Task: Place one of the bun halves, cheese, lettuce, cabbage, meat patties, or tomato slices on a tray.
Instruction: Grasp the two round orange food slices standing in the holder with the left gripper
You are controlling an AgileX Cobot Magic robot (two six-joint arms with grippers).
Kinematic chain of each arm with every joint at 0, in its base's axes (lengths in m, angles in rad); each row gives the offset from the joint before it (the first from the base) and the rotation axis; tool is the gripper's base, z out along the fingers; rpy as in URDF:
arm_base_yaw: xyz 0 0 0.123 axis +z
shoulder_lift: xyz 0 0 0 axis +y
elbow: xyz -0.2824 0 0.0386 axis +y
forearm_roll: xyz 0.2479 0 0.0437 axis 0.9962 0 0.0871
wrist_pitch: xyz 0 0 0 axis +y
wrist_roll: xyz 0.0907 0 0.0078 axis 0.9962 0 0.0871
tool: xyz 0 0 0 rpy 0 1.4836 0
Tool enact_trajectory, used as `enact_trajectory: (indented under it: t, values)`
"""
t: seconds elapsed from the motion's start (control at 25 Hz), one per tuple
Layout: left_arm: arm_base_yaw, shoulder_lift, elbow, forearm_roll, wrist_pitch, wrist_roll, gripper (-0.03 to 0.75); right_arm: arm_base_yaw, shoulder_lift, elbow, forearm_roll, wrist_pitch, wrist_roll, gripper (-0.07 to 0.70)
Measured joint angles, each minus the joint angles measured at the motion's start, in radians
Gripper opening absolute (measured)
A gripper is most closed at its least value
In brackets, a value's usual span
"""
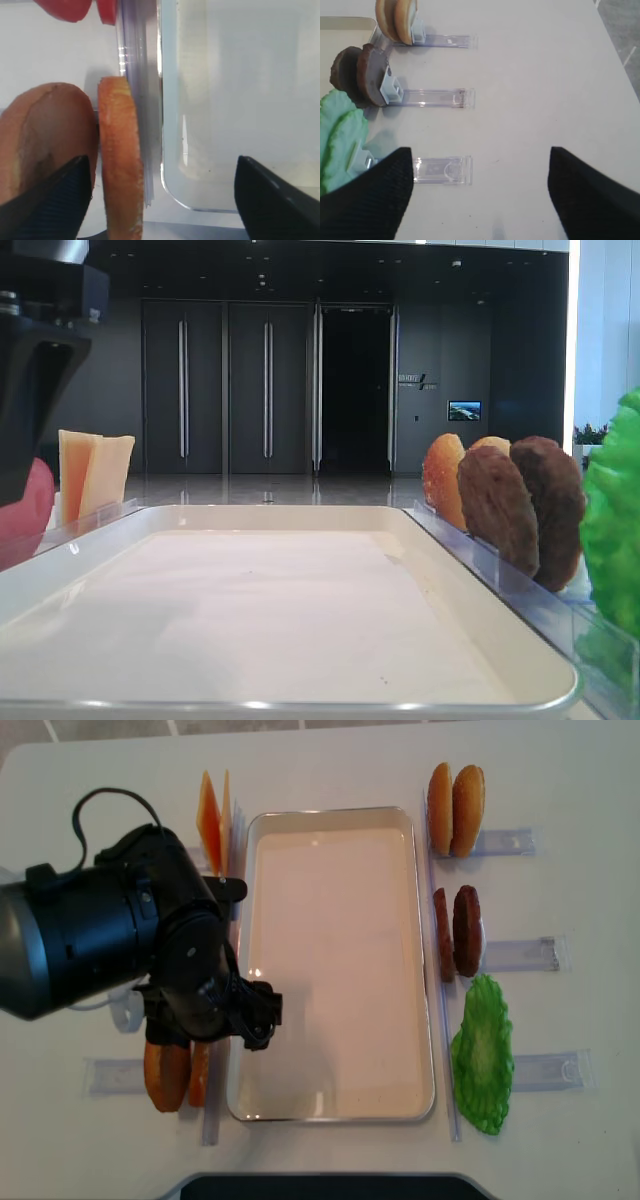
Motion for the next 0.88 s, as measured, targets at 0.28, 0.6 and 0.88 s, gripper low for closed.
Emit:
enact_trajectory:
  t: [0.28,0.6,0.88]
  values:
    - [0.0,0.015,0.0,0.0,0.003,0.002,0.695,0.0,0.0,0.0,0.0,0.0,0.0,0.555]
    - [0.0,0.014,0.0,0.008,0.005,0.002,0.695,0.0,0.0,0.0,0.0,0.0,0.0,0.555]
    - [0.0,0.014,0.0,0.01,0.011,0.003,0.575,0.0,0.0,0.0,0.0,0.0,0.0,0.555]
